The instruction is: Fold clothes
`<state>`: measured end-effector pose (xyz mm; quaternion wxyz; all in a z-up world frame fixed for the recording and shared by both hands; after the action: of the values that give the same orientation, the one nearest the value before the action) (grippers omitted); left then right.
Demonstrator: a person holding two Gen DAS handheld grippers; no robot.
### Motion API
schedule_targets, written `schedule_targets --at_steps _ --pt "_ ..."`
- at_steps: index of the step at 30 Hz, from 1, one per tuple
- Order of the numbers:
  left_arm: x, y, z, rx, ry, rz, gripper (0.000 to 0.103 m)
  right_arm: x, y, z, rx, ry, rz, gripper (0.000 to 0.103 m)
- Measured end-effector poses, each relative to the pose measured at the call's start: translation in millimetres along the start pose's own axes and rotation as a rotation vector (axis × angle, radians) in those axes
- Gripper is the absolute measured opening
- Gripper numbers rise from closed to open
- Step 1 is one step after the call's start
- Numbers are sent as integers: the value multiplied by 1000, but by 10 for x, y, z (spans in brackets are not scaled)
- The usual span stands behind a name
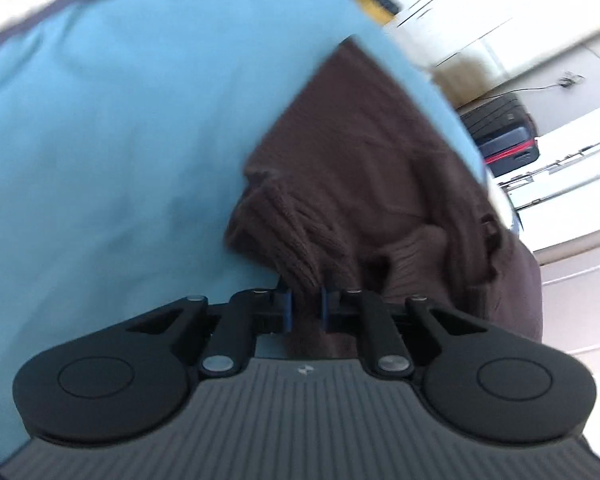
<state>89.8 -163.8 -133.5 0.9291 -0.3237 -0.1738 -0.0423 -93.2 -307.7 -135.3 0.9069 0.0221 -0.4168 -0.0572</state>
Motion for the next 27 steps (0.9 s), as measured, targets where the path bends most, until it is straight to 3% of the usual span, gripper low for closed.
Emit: schedule_targets --at_steps 4,8,13,16,18,27 --pt "100 -100 115 27 -75 -80 11 -12 37 -6 41 6 -17 61" --pt "82 -130 99 41 -79 -114 10 -8 1 24 84 -5 -83 63" --pt "76 -409 287 -62 -122 -202 9 -97 327 -31 158 38 50 65" --pt "66 -647 392 -139 -150 -263 9 -133 513 -38 127 31 158 65" --pt "26 -721 377 -148 -145 -289 9 -124 597 -32 131 12 178 68" --pt "-33 -826 356 -239 -84 -247 9 55 797 -502 70 7 282 71"
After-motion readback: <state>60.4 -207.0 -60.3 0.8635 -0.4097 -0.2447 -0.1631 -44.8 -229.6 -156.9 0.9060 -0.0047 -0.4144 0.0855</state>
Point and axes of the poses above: each gripper's, at about its wrist camera, not at the fingertips, and z roughly against the way its jaws point, y to its left, x to its top, the point moved 10 cm from there along -z, roughly the way its jaws point, and after that the axes turned 1 degree about y, right-handed, at the moved point
